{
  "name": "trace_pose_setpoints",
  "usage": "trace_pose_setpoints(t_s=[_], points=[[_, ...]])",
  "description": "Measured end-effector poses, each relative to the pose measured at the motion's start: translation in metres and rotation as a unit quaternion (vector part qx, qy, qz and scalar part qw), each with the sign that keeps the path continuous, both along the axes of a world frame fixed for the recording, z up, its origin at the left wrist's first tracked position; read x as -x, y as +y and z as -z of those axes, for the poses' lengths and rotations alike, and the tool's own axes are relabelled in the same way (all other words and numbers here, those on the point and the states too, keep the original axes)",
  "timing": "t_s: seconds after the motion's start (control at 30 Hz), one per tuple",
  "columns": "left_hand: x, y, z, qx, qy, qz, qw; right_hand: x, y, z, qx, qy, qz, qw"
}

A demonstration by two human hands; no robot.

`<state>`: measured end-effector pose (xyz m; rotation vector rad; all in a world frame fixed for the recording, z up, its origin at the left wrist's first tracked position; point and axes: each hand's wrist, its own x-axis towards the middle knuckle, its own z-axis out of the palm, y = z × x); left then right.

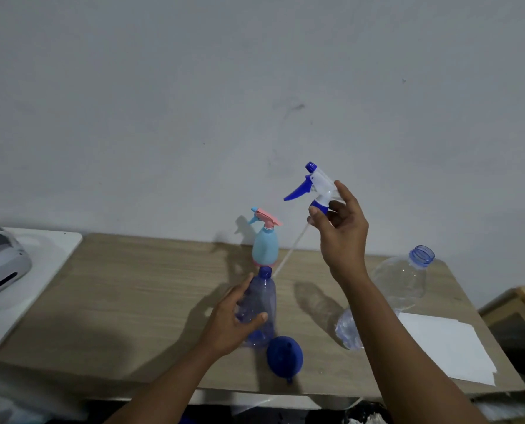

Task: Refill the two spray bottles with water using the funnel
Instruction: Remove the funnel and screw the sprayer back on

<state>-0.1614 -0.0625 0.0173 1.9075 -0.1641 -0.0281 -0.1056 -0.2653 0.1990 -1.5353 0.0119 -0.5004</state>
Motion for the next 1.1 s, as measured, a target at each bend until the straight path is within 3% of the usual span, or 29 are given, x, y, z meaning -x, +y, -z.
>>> trace_pose_setpoints(t_s=[0.27, 0.4, 0.77, 1.1], points=[[0.008, -0.006, -0.035, -0.009, -0.027, 0.026, 0.999, 0.0, 0.003, -0.025, 0.012, -0.036, -0.011, 0.999], [0.013, -0.012, -0.055, -0.001, -0.038, 0.028, 0.999, 0.009, 0.004, -0.015, 0.046, 0.005, -0.051, 0.998], [0.04, -0.026, -0.093, 0.051, -0.041, 0.015, 0.998, 0.059, 0.002, 0.007, 0.003, 0.1, -0.162, 0.982], [0.055, -0.035, -0.107, 0.093, -0.023, 0.029, 0.995, 0.085, -0.006, -0.003, 0.012, 0.074, -0.168, 0.983]])
